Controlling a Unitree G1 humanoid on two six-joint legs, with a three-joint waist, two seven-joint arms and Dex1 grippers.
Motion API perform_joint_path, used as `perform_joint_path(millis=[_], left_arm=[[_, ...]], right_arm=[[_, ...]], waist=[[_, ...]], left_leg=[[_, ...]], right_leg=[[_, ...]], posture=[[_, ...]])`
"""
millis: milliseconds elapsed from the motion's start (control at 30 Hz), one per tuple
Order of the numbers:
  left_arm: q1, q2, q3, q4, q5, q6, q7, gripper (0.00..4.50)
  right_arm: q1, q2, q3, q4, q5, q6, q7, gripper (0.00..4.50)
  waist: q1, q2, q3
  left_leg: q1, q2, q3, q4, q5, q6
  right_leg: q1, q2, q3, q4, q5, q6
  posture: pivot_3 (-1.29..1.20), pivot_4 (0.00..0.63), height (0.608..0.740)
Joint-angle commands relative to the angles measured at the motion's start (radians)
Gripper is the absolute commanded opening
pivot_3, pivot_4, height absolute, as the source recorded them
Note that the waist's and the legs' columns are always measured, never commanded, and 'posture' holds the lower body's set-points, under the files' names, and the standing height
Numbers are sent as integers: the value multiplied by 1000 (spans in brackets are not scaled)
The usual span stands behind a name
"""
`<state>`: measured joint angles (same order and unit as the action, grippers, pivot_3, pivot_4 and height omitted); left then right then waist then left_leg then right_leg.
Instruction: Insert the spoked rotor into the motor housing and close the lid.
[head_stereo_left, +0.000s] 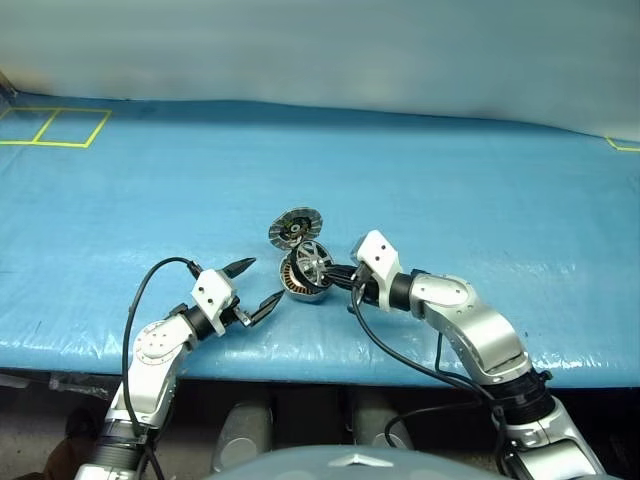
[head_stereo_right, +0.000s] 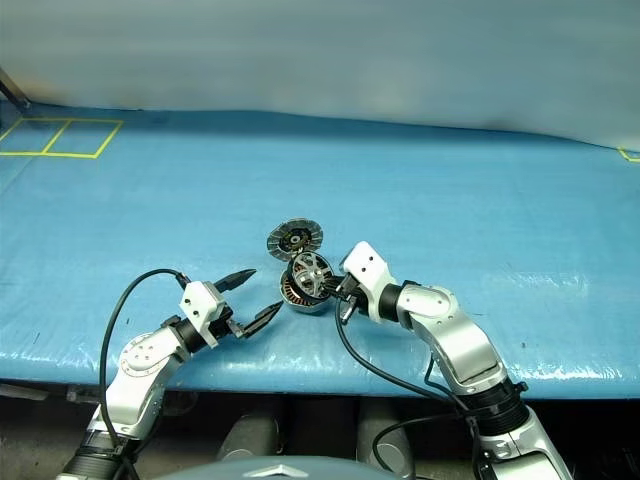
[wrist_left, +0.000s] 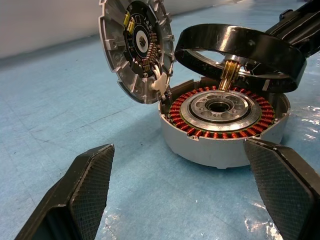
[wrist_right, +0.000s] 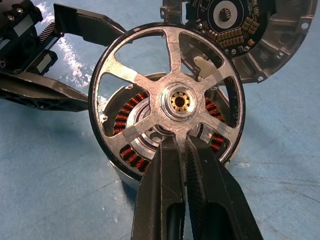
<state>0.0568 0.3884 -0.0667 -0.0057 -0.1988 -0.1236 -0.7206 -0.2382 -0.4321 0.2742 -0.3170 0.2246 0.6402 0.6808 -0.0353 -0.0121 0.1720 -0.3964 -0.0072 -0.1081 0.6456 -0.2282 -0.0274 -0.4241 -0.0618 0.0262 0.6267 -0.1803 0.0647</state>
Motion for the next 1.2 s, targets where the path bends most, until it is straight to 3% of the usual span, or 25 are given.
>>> perform_joint_path(millis=[33,267,433,667,833,1000,1200], left_arm=[[-5,4,7,-21,3,-24,2,4500],[0,6,8,-25,8,-28,7,4500],[8,5,8,-25,8,-30,10,4500],[8,3,4,-21,7,-32,12,4500],[8,1,8,-18,5,-35,15,4500],[6,3,9,-12,4,-40,16,4500],[-1,3,12,-7,6,-47,20,4500]], right_arm=[[-24,-6,6,-6,-22,-27,-5,18],[-31,-12,23,9,-40,-29,4,18],[-30,-14,18,-7,-41,-34,6,1427],[-29,-4,-4,-33,-19,-38,0,1427],[-44,49,-87,-14,18,-23,-64,1427],[-54,44,-80,1,1,-24,-79,153],[-66,56,-68,34,-28,-33,-109,27]], waist=[[0,0,0],[0,0,0],[0,0,0],[0,0,0],[0,0,0],[0,0,0],[0,0,0]], left_leg=[[0,0,0,0,0,0],[0,0,0,0,0,0],[0,0,0,0,0,0],[0,0,0,0,0,0],[0,0,0,0,0,0],[0,0,0,0,0,0],[0,0,0,0,0,0]], right_leg=[[0,0,0,0,0,0],[0,0,0,0,0,0],[0,0,0,0,0,0],[0,0,0,0,0,0],[0,0,0,0,0,0],[0,0,0,0,0,0],[0,0,0,0,0,0]], posture=[[0,150,740],[0,150,740],[0,150,740],[0,150,740],[0,150,740],[0,150,740],[0,150,740]])
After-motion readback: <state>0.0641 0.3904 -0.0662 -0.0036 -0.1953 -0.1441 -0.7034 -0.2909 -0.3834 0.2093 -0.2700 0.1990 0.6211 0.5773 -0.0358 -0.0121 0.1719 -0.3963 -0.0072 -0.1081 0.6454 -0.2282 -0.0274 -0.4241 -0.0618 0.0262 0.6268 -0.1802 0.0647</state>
